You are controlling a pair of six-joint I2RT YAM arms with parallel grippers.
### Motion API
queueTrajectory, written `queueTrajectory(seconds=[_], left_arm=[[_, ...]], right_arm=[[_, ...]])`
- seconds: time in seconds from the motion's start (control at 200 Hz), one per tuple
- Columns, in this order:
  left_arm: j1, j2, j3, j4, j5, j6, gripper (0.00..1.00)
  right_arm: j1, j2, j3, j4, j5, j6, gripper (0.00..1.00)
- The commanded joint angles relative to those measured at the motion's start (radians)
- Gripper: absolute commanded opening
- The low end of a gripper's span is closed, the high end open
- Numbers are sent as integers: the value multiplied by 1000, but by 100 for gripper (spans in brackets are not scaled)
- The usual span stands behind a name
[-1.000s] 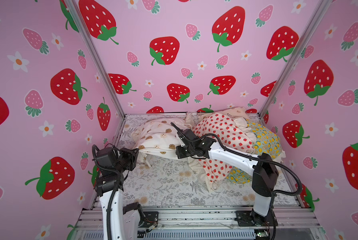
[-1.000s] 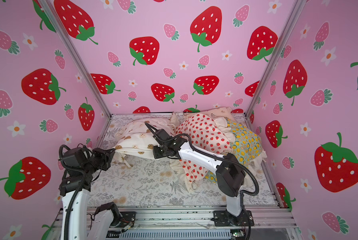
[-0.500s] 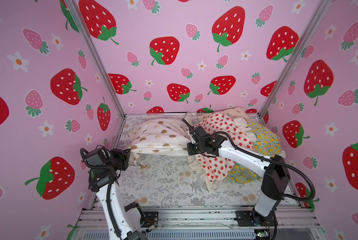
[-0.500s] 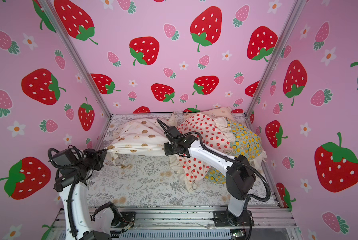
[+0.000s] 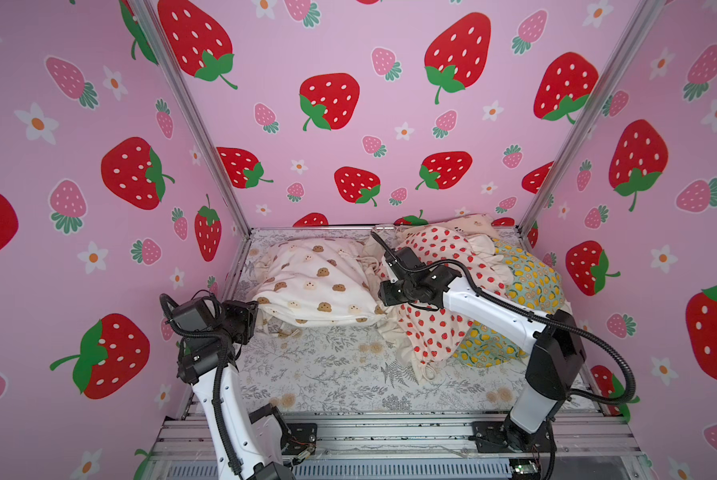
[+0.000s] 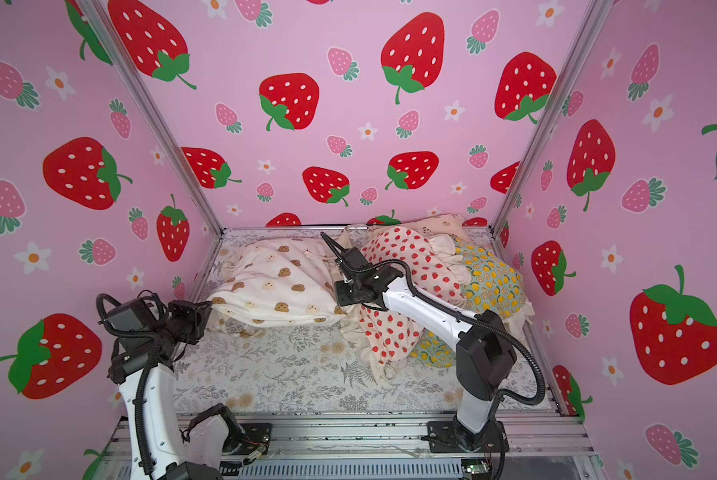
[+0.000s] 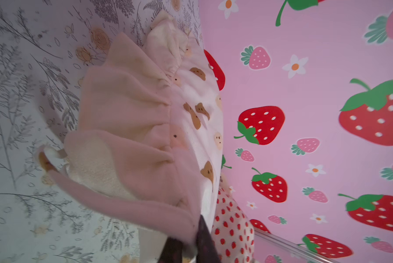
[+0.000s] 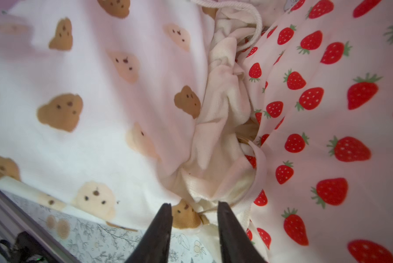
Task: Zip up pillowcases
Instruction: Place the pillowcase at the center of the board, then reset both arms
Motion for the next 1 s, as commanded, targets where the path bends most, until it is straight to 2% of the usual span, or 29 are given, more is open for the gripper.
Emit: queueTrajectory(seconds=[0.0,0.055,0.135,0.21,0.305,0.34,0.445,0.595,0.755,0.855,0.995], left_arm=[[-39,-12,33,-82,-95,109,47],[-54,-12,47,-117,-124,142,58],[-62,-17,74,-169,-165,187,72],[-62,-16,127,-230,-227,240,90],[-63,-22,186,-267,-300,282,100],[-68,-24,201,-267,-325,286,99],[-140,-23,212,-225,-437,303,99],[-359,36,176,-141,-711,338,99],[-574,130,54,63,-1013,443,99],[-623,190,-33,241,-1135,570,99],[-632,232,-192,526,-1187,753,99]], right_arm=[[-22,-77,38,-40,26,-20,51],[-40,-114,37,-52,55,-32,51],[-75,-178,31,-75,109,-56,65],[-128,-245,14,-91,154,-80,80],[-219,-329,-23,-110,217,-108,95],[-261,-360,-43,-113,247,-117,100],[-397,-458,-131,-91,352,-132,100],[-607,-587,-335,35,452,-129,99],[-755,-621,-543,194,553,-163,100],[-802,-585,-703,393,568,-231,100],[-819,-484,-884,714,518,-323,100]])
